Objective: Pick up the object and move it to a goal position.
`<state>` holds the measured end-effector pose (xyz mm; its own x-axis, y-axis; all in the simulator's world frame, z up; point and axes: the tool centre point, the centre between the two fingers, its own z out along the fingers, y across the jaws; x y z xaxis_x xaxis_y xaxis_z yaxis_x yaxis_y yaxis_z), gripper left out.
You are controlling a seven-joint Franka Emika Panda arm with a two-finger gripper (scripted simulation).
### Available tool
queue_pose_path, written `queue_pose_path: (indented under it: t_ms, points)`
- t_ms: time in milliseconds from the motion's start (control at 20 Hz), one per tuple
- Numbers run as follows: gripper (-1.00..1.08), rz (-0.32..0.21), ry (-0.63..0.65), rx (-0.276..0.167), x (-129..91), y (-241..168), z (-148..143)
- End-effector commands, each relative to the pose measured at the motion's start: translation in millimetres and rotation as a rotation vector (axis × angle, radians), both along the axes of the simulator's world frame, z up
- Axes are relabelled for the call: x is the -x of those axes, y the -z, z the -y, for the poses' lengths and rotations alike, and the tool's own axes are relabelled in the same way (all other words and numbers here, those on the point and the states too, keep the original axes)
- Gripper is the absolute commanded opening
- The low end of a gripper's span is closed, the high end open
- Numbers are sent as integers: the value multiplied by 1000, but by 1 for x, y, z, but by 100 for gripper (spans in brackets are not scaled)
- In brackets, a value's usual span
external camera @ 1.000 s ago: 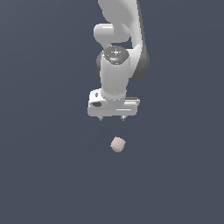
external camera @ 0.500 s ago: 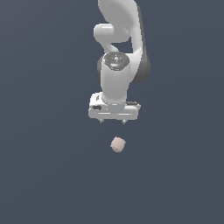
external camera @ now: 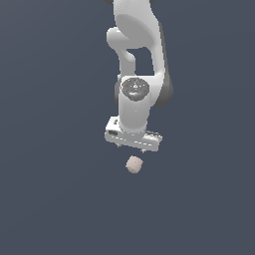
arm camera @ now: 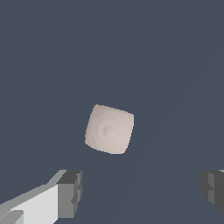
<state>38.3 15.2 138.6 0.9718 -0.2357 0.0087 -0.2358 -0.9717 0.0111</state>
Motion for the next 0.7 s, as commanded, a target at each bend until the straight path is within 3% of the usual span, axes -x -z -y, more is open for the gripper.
queue_pose_path:
  t_ms: [0,650]
  points:
    - [100,-1,63,-4,-7,11,-4]
    - [100,-4,250,-13,-26,47,-16]
